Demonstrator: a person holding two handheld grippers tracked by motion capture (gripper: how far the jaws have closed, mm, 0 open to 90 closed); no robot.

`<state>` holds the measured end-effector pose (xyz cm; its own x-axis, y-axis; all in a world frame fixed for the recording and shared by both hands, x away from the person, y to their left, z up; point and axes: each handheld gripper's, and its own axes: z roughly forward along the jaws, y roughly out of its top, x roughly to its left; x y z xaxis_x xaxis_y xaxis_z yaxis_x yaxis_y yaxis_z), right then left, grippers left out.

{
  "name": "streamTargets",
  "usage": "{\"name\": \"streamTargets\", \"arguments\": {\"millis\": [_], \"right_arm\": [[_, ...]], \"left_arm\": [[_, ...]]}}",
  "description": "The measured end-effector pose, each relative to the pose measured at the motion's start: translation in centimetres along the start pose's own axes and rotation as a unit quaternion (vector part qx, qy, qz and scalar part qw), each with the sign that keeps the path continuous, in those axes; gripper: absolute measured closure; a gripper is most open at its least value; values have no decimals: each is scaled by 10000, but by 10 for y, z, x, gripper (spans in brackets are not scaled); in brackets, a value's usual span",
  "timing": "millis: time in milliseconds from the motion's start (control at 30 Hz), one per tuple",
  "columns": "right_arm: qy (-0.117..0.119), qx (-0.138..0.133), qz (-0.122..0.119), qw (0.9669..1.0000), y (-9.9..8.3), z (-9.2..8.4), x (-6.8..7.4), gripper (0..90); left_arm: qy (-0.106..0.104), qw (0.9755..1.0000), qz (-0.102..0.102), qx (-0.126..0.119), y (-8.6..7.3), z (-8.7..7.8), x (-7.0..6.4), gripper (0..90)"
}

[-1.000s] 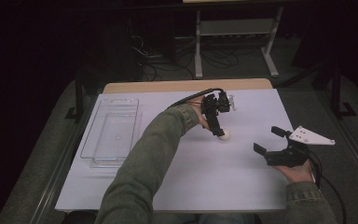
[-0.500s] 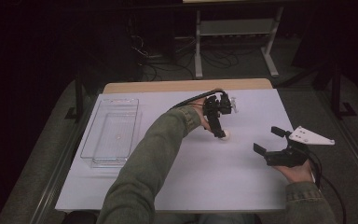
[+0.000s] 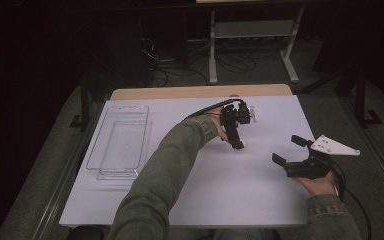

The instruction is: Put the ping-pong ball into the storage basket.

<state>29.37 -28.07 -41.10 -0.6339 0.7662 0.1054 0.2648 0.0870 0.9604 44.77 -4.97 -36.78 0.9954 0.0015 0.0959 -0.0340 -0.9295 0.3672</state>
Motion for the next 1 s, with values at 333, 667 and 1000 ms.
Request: {"name": "streamTargets", "arguments": {"millis": [333,667,1000], "right_arm": [[4,-14,2,10000,0,0,0,0],[19,-21,5,10000,0,0,0,0],[24,-18,23,10000,0,0,-1,0]], "left_arm": [[-66,9999,-55,115,0,9,1,0],[-118,9998,-120,59,0,16,2,0],[-145,9998,-97,76,-1,28,3,0]]}}
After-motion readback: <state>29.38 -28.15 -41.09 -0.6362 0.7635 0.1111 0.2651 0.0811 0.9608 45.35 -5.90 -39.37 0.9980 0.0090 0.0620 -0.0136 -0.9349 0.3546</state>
